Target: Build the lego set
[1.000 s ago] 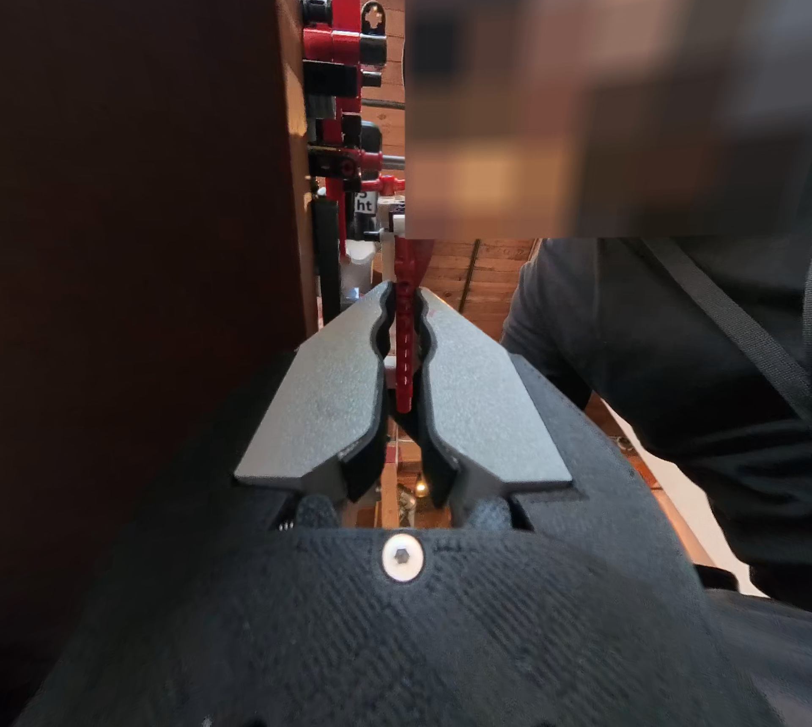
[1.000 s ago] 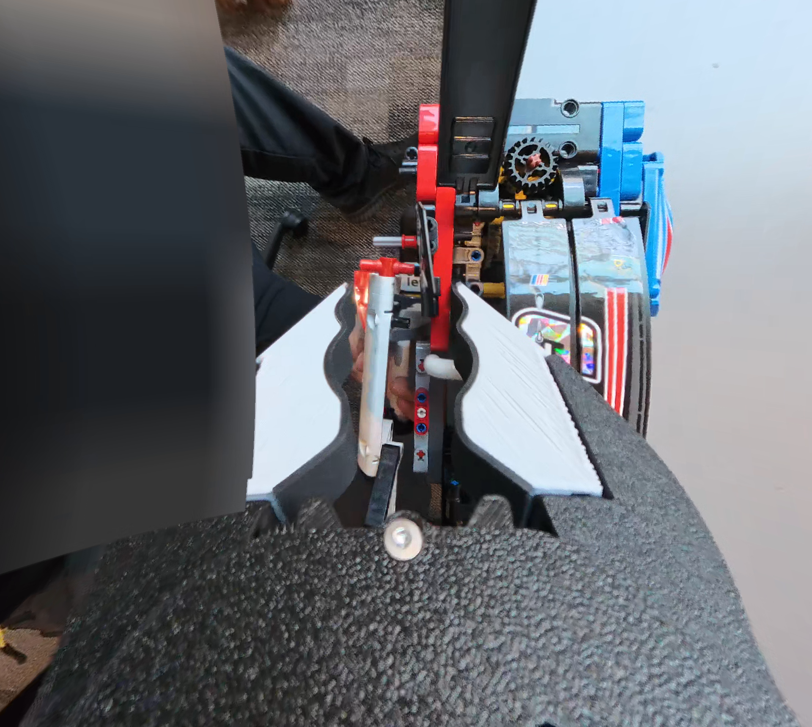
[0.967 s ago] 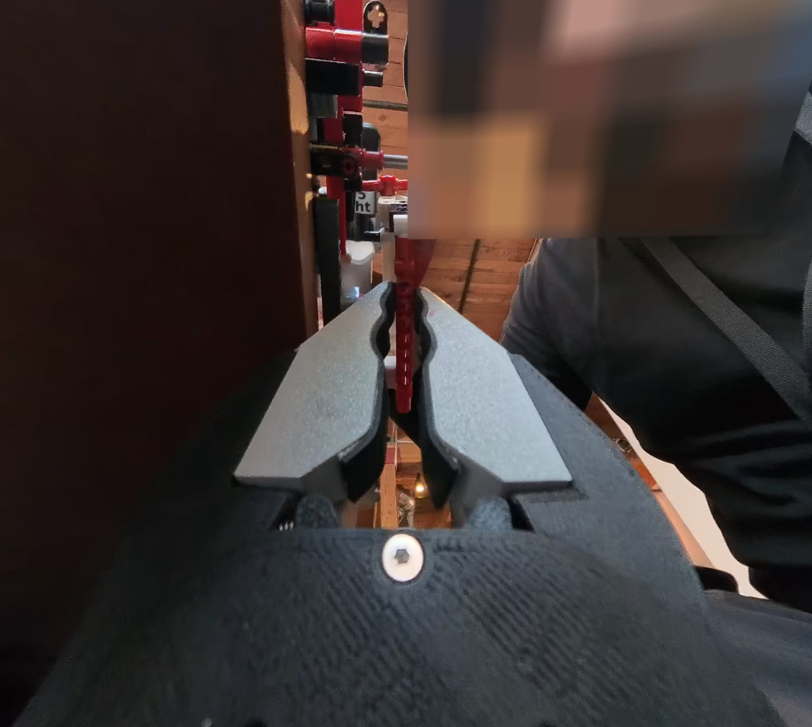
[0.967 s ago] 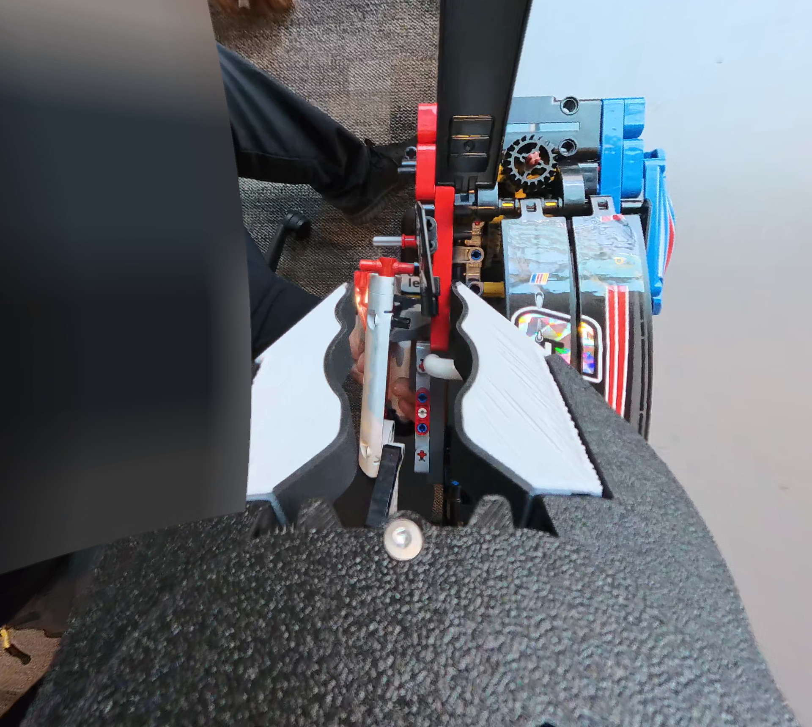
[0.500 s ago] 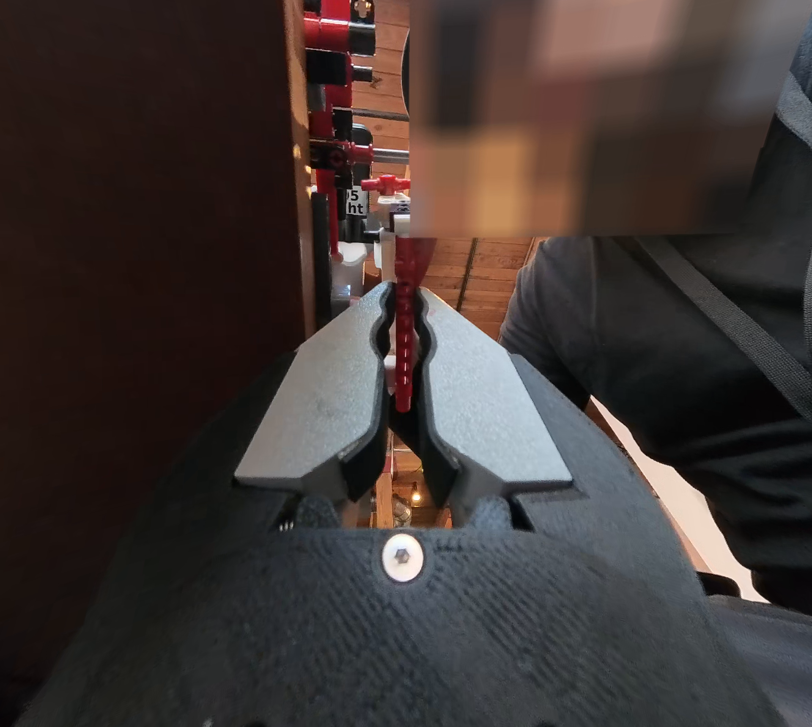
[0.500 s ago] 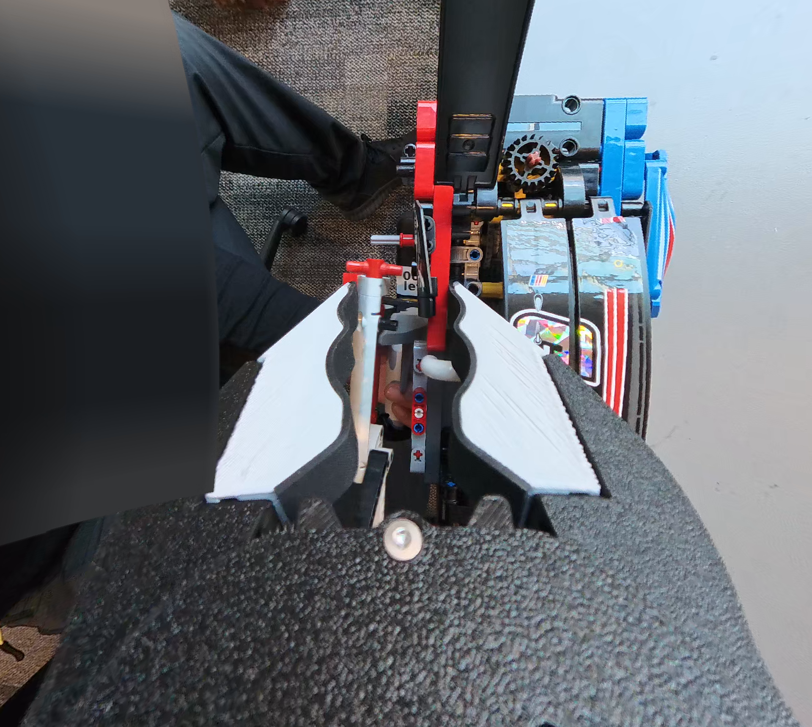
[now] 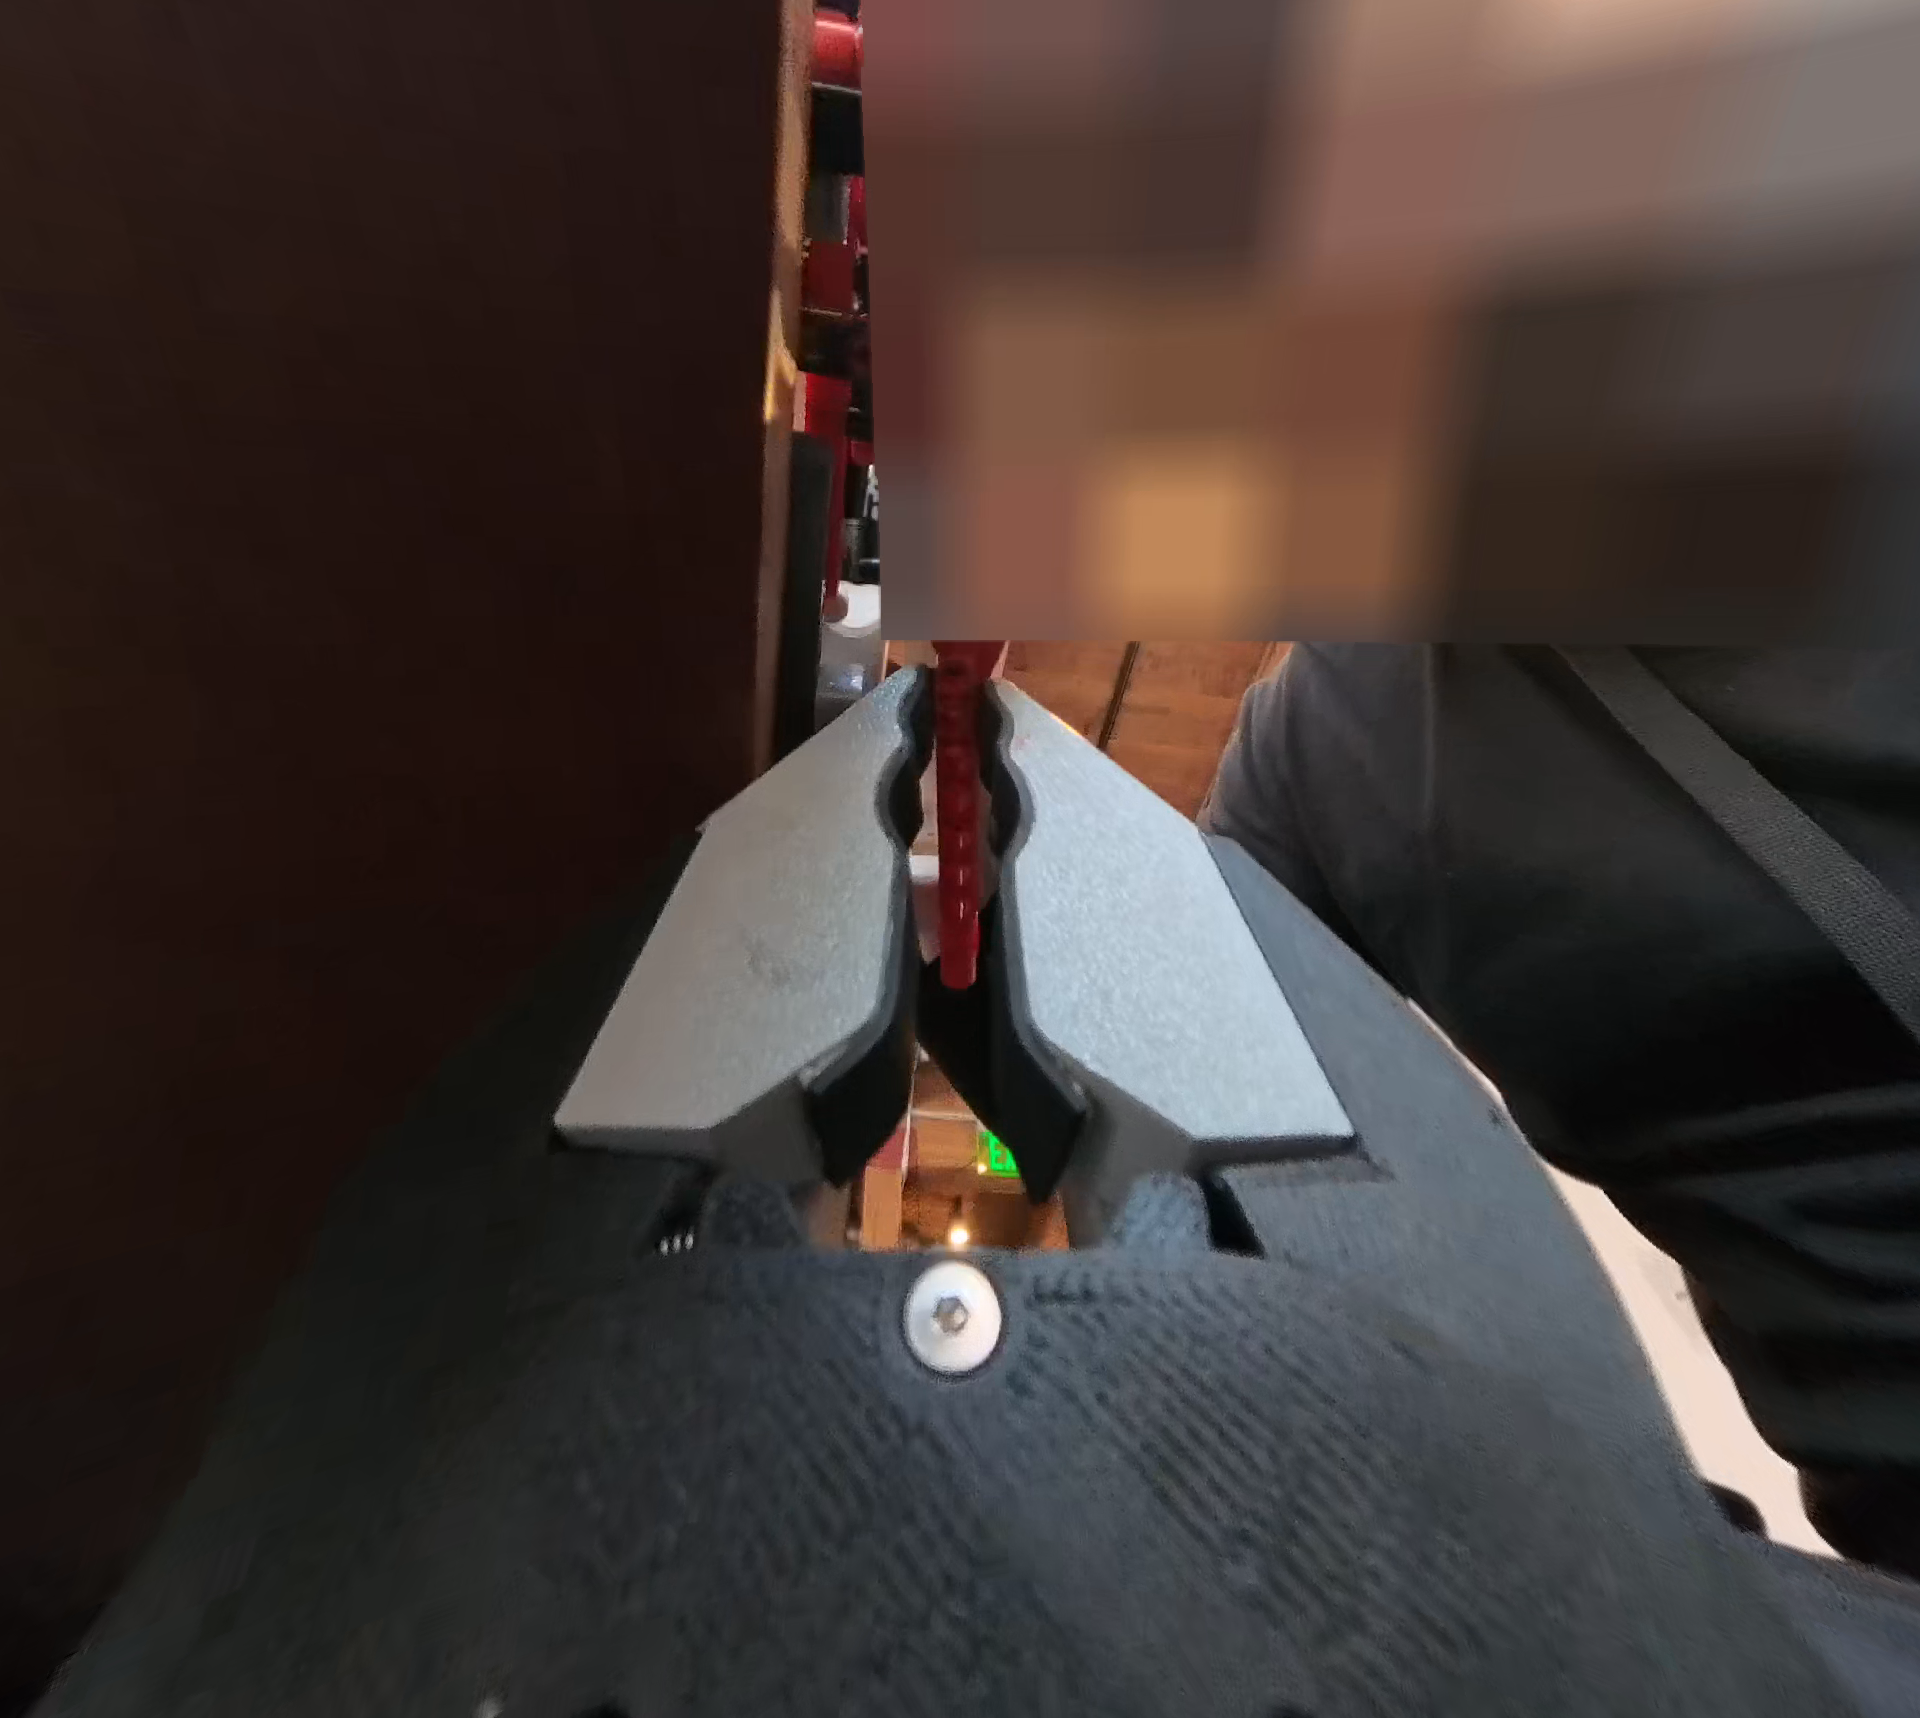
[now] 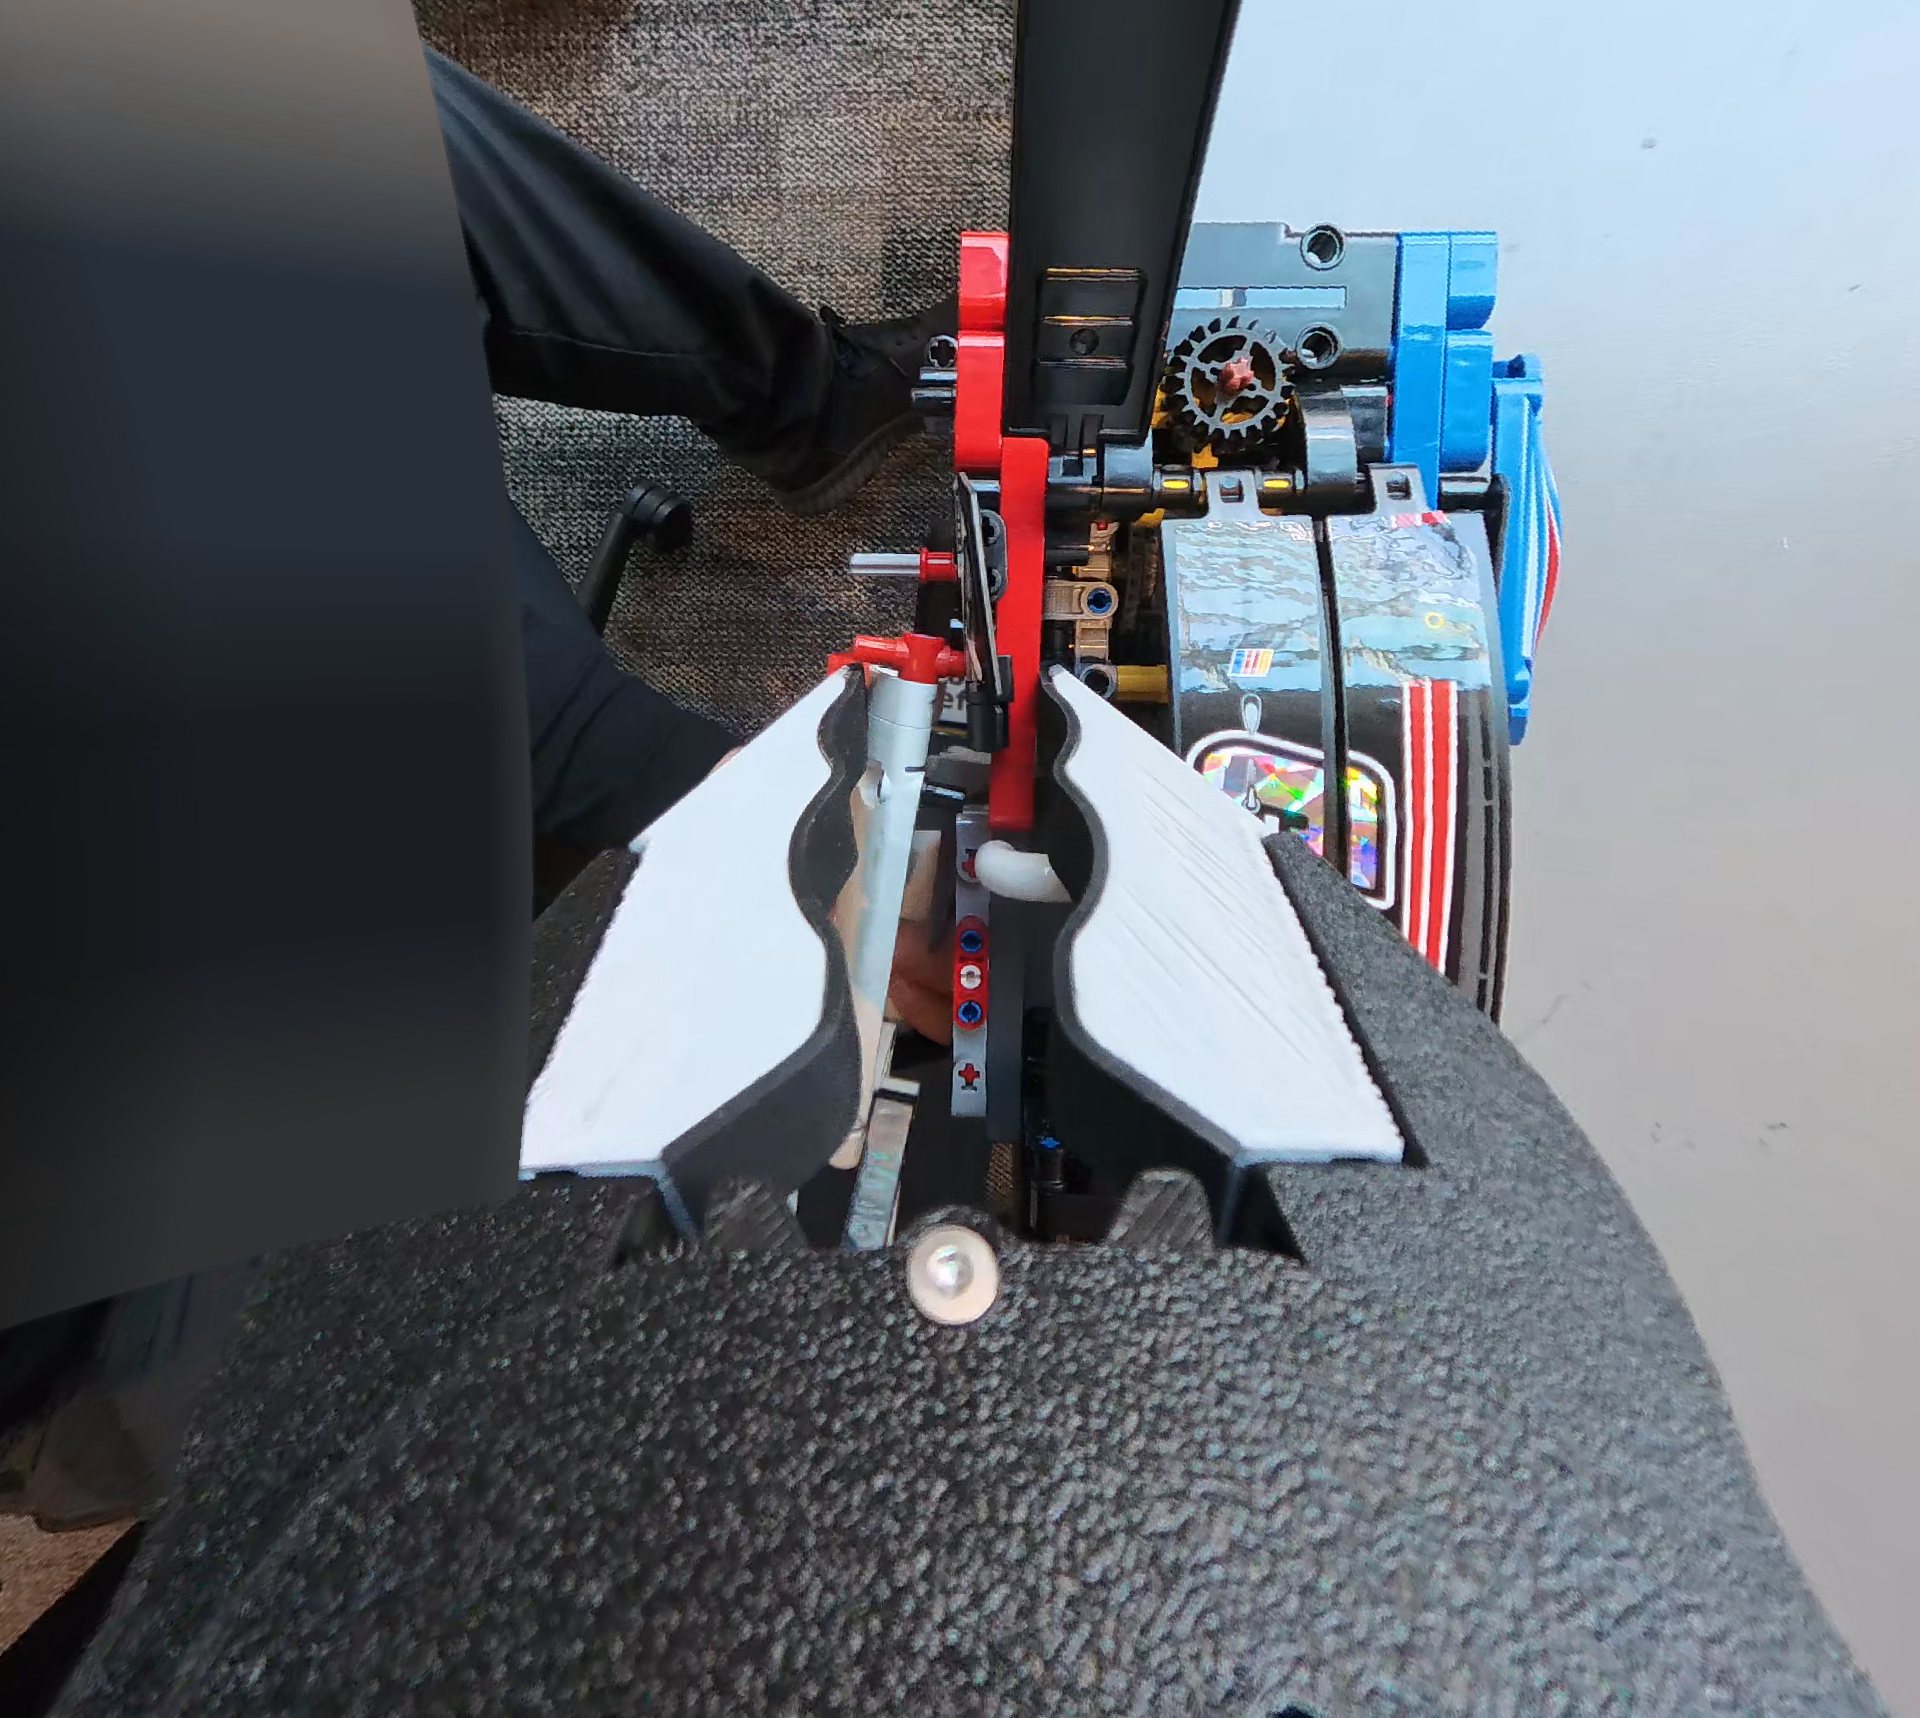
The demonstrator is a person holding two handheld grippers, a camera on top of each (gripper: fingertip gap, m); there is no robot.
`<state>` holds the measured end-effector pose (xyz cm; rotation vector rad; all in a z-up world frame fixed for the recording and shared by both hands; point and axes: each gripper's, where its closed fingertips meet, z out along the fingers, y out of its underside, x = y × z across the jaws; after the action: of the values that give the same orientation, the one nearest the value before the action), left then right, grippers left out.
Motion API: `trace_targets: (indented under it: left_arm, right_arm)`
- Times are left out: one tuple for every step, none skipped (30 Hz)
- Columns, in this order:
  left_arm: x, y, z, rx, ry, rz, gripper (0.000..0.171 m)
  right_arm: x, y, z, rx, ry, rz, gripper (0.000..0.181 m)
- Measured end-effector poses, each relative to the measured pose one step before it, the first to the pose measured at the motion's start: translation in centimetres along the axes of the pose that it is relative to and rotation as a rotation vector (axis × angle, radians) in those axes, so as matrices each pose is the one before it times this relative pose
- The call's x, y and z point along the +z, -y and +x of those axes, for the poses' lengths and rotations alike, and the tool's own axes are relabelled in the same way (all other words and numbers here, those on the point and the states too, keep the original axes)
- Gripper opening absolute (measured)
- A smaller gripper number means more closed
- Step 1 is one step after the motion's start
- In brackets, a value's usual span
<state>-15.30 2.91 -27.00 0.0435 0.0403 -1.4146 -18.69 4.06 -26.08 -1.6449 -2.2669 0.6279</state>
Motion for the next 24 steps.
trace_targets:
  left_arm:
    - [0.019, -0.013, -0.007, -0.0108, -0.0005, 0.01230, 0.005]
    - [0.016, 0.026, 0.007, -0.0164, -0.0011, 0.01380, 0.005]
    - [0.012, 0.027, -0.012, -0.0127, 0.0012, 0.01473, 0.005]
    - [-0.007, 0.043, -0.039, -0.0029, 0.0050, 0.01275, 0.005]
    - [-0.009, 0.049, -0.027, -0.0022, 0.0035, 0.01105, 0.005]
    - [-0.037, 0.072, -0.012, -0.0065, 0.0000, 0.01016, 0.009]
    - [-0.057, 0.065, -0.031, -0.0042, 0.0016, 0.00861, 0.009]
    - [-0.087, 0.010, -0.059, 0.0000, 0.0040, 0.00228, 0.008]
    - [-0.094, 0.003, -0.062, 0.0010, 0.0047, -0.00246, 0.008]
    - [-0.111, 0.046, -0.062, 0.0034, 0.0054, -0.00261, 0.008]
    - [-0.095, 0.078, -0.022, 0.0075, 0.0035, -0.00408, 0.008]
    - [-0.060, 0.035, 0.031, 0.0061, 0.0008, -0.00765, 0.005]
    - [-0.054, 0.032, 0.018, 0.0041, 0.0007, -0.00621, 0.009]
    - [-0.053, 0.073, 0.014, 0.0021, 0.0011, 0.00024, 0.009]
    - [-0.028, -0.004, -0.008, 0.0010, 0.0029, -0.00143, 0.009]
    - [0.019, -0.026, 0.038, -0.0014, 0.0003, 0.00007, 0.009]
    - [0.040, -0.037, 0.086, -0.0054, -0.0038, 0.00043, 0.009]
    - [0.057, -0.064, 0.098, -0.0068, -0.0048, -0.00127, 0.009]
    - [0.052, -0.066, 0.106, -0.0112, -0.0061, -0.00190, 0.008]
    - [0.056, -0.058, 0.115, -0.0099, -0.0068, -0.00139, 0.008]
    - [0.066, -0.121, 0.135, -0.0125, -0.0081, -0.00856, 0.008]
    - [0.080, -0.126, 0.122, -0.0157, -0.0076, -0.01381, 0.009]
    - [0.084, -0.053, 0.163, -0.0105, -0.0110, -0.00901, 0.009]
    - [0.074, 0.013, 0.103, -0.0041, -0.0055, -0.00536, 0.009]
  right_arm:
    - [0.027, 0.002, 0.009, -0.0011, -0.0027, -0.0019, 0.030]
    - [0.010, -0.002, 0.018, 0.0016, -0.0011, -0.0002, 0.030]
    - [0.004, 0.012, 0.025, 0.0048, 0.0006, 0.0002, 0.030]
    - [-0.007, 0.015, 0.037, 0.0066, 0.0010, 0.0000, 0.030]
    - [-0.004, 0.020, 0.041, 0.0061, 0.0005, -0.0005, 0.030]
    - [0.003, 0.010, 0.040, 0.0038, -0.0005, -0.0008, 0.030]
    - [0.001, 0.005, 0.031, 0.0022, 0.0001, -0.0007, 0.031]
    - [-0.015, 0.001, -0.008, 0.0031, 0.0031, 0.0007, 0.033]
    - [-0.018, 0.020, -0.035, 0.0050, 0.0045, 0.0025, 0.034]
    - [-0.004, 0.025, -0.021, 0.0045, 0.0038, 0.0032, 0.034]
    - [-0.010, 0.013, -0.011, 0.0026, 0.0024, 0.0026, 0.034]
    - [-0.006, -0.003, 0.054, 0.0015, -0.0012, 0.0006, 0.032]
    - [0.007, -0.009, 0.052, -0.0002, -0.0023, -0.0019, 0.031]
    - [0.012, -0.010, 0.017, -0.0019, -0.0024, -0.0048, 0.031]
    - [0.012, -0.014, 0.007, -0.0021, -0.0037, -0.0056, 0.031]
    - [0.013, 0.013, -0.018, -0.0014, -0.0026, -0.0028, 0.031]
    - [0.020, 0.027, -0.091, -0.0008, 0.0010, -0.0002, 0.031]
    - [0.023, 0.034, -0.095, 0.0006, 0.0012, 0.0005, 0.031]
    - [0.022, 0.030, -0.100, 0.0020, 0.0000, 0.0007, 0.031]
    - [0.032, 0.027, -0.115, 0.0020, -0.0005, 0.0011, 0.031]
    - [0.015, 0.011, -0.158, 0.0011, 0.0006, 0.0004, 0.031]
    - [0.015, -0.013, -0.193, 0.0004, 0.0021, -0.0013, 0.031]
    - [-0.010, -0.018, -0.194, 0.0013, 0.0019, -0.0010, 0.031]
    - [-0.014, -0.024, -0.164, 0.0011, 0.0004, -0.0007, 0.031]
